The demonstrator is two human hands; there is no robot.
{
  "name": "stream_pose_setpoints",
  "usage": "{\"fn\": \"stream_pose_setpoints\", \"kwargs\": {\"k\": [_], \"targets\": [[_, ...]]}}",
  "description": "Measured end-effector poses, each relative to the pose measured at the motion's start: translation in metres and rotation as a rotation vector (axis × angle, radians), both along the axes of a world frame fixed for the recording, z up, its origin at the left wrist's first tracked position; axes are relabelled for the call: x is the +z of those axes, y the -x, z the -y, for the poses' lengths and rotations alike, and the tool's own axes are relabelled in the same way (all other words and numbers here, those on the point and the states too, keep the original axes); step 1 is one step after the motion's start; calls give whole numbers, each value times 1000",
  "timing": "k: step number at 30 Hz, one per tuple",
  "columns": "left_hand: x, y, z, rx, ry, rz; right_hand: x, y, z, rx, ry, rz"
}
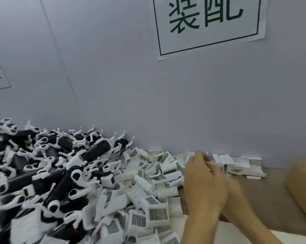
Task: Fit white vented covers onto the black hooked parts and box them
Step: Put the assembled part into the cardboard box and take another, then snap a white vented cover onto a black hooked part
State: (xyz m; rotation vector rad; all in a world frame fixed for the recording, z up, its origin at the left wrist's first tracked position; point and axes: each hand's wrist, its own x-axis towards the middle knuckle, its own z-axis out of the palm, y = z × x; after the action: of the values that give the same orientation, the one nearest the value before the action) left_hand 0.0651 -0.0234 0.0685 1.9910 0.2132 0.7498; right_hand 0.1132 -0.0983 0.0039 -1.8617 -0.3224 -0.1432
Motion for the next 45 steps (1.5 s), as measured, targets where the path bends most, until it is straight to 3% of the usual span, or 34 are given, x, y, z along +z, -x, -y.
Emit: {"fn": "stream_pose_setpoints", "kwargs": {"k": [6, 11, 13, 16, 17, 22, 28, 30, 32, 36, 39, 41, 45], "targets": [[84, -43, -32, -42, -579, -232, -5, -9, 15, -54, -39, -40], [100, -65, -155, 292, -1091, -690, -8, -8, 10, -11, -75, -93], [101, -58, -216, 488, -1130, -934, -8, -10, 10, 6, -70, -123], [98, -51, -277, 527, -1103, -1292, -6, -11, 9, 27, -37, -149], [95, -49, -288, 509, -1067, -1282, -6, -11, 9, 33, -25, -154], [79, -42, -314, 546, -839, -874, -4, -10, 7, 48, -5, -182], [105, -44, -293, 553, -927, -658, -4, -8, 11, 28, -7, -181], [121, -44, -276, 532, -849, -503, -4, -6, 11, 23, -27, -188], [132, -44, -249, 458, -653, -343, -2, -5, 11, 16, -61, -191], [128, -35, -175, 105, 55, -160, 11, 6, 14, 120, -243, -266], [79, -22, -111, -165, 542, -140, 31, 16, 23, 259, -526, -469], [37, -19, -71, -229, 699, -176, 36, 15, 35, 384, -633, -577], [-29, -24, -16, -190, 812, -207, 39, 13, 62, 523, -480, -539]]}}
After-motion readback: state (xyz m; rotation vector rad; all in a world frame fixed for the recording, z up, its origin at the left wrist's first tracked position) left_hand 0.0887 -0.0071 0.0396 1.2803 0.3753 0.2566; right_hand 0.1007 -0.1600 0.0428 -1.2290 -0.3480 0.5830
